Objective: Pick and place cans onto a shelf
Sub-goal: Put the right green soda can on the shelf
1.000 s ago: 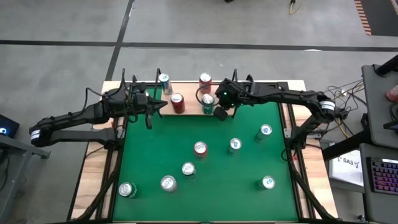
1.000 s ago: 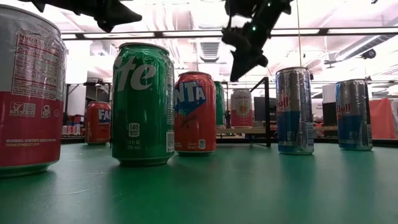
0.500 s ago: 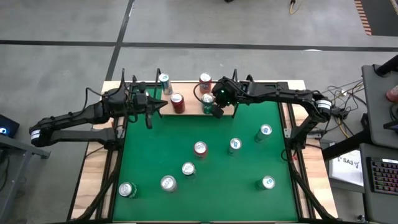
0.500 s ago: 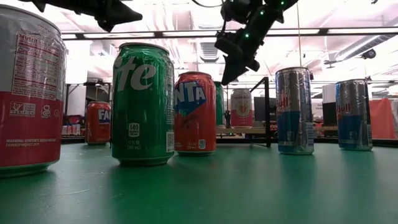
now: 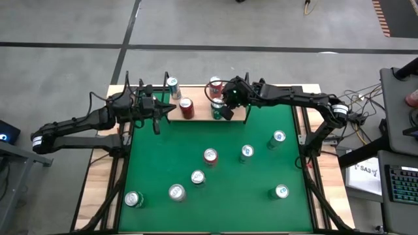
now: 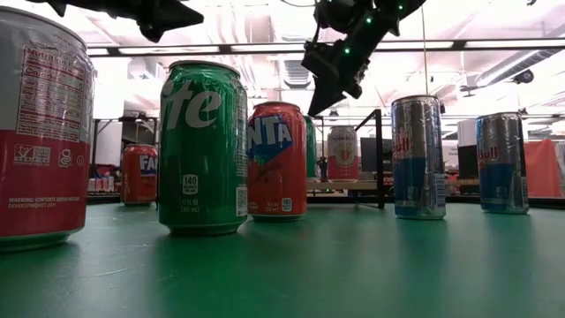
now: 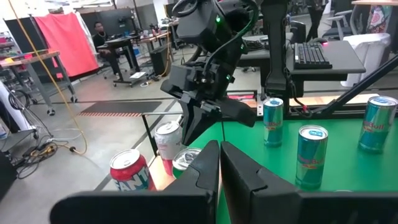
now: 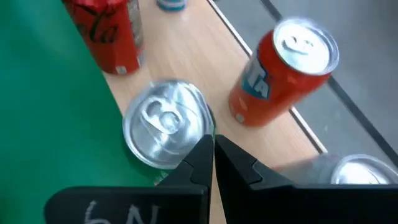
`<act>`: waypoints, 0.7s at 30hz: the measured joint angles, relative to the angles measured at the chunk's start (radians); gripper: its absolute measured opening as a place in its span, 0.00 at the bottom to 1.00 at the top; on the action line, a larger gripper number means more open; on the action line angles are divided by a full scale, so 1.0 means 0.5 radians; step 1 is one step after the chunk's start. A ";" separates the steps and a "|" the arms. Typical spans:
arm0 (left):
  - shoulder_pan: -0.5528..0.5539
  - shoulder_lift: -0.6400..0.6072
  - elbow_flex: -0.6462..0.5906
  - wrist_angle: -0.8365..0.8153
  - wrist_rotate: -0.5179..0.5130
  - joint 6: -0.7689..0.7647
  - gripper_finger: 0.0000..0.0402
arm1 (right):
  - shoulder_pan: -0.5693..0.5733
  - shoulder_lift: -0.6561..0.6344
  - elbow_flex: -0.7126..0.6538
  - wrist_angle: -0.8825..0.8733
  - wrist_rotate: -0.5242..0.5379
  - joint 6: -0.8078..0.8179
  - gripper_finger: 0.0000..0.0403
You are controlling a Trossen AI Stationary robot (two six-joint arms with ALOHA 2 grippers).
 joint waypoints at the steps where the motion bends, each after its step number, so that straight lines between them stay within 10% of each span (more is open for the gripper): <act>1: 0.000 0.000 0.000 0.000 0.000 -0.003 0.00 | -0.002 -0.003 0.009 -0.049 0.000 0.008 0.02; 21: 0.000 0.001 0.000 -0.002 0.000 -0.006 0.00 | 0.020 0.028 0.162 -0.461 -0.115 0.275 0.02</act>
